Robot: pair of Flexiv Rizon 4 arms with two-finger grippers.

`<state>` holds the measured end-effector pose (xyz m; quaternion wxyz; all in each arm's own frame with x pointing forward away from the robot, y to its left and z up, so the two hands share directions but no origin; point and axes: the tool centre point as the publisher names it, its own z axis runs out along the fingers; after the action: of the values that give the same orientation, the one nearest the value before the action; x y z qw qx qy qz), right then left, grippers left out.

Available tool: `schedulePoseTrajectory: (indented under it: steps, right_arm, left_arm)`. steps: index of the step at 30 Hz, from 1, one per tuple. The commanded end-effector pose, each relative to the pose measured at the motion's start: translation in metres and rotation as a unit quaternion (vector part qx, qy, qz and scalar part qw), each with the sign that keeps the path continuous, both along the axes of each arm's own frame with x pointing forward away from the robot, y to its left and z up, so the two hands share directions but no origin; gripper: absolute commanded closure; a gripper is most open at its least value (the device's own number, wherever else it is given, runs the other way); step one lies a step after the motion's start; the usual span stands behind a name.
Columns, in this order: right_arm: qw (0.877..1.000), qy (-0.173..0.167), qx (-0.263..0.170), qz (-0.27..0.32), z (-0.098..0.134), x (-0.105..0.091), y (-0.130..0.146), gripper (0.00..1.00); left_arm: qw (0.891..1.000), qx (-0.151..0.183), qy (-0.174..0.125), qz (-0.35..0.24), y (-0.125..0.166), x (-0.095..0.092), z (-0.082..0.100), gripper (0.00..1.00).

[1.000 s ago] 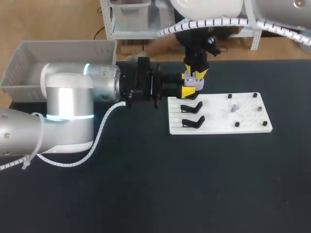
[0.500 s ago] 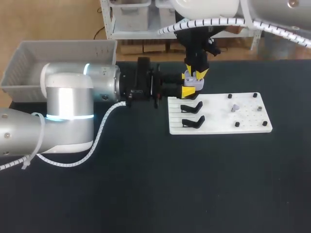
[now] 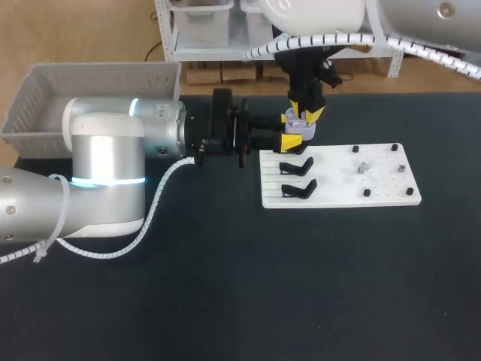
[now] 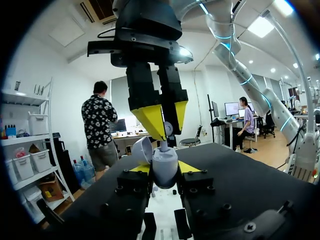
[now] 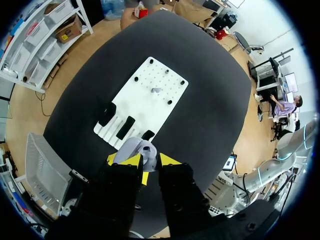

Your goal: Pick up each earbud case from the left stands, insert the matching earbuds, close the lid, and place the case in the box.

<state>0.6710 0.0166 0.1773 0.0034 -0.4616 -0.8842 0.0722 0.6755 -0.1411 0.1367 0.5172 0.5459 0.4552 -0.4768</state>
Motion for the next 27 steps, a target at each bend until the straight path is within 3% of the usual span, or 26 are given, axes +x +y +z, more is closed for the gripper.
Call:
schedulePoseTrajectory:
  steps: [1, 20, 21, 22, 23, 25, 27]
  right_arm:
    - [1.0, 0.0, -0.003, 0.002, -0.004, 0.001, 0.0, 1.0]
    - [1.0, -0.008, -0.001, 0.002, -0.01, 0.003, -0.003, 1.0]
    - [1.0, -0.009, -0.001, 0.002, -0.009, 0.003, -0.003, 0.69]
    - [1.0, -0.011, -0.001, 0.002, -0.007, 0.001, -0.002, 0.52]
    - [1.0, -0.013, 0.0, 0.002, -0.005, -0.001, -0.002, 0.0]
    - [1.0, -0.024, 0.002, 0.003, 0.0, -0.005, -0.002, 0.0]
    - [0.999, -0.031, 0.035, 0.012, 0.01, -0.015, -0.002, 0.0]
  left_arm:
    - [1.0, -0.001, -0.001, 0.003, 0.0, -0.002, 0.0, 1.0]
    - [1.0, -0.001, -0.001, 0.003, 0.0, -0.002, 0.0, 1.0]
    - [1.0, -0.001, -0.001, 0.003, 0.0, -0.002, 0.0, 1.0]
    - [1.0, -0.001, -0.001, 0.003, 0.0, -0.002, 0.0, 1.0]
    - [1.0, -0.001, -0.001, 0.003, 0.0, -0.002, 0.0, 1.0]
    - [1.0, -0.001, -0.001, 0.003, 0.0, -0.002, 0.0, 1.0]
    - [1.0, -0.001, -0.001, 0.003, 0.0, -0.002, 0.0, 1.0]
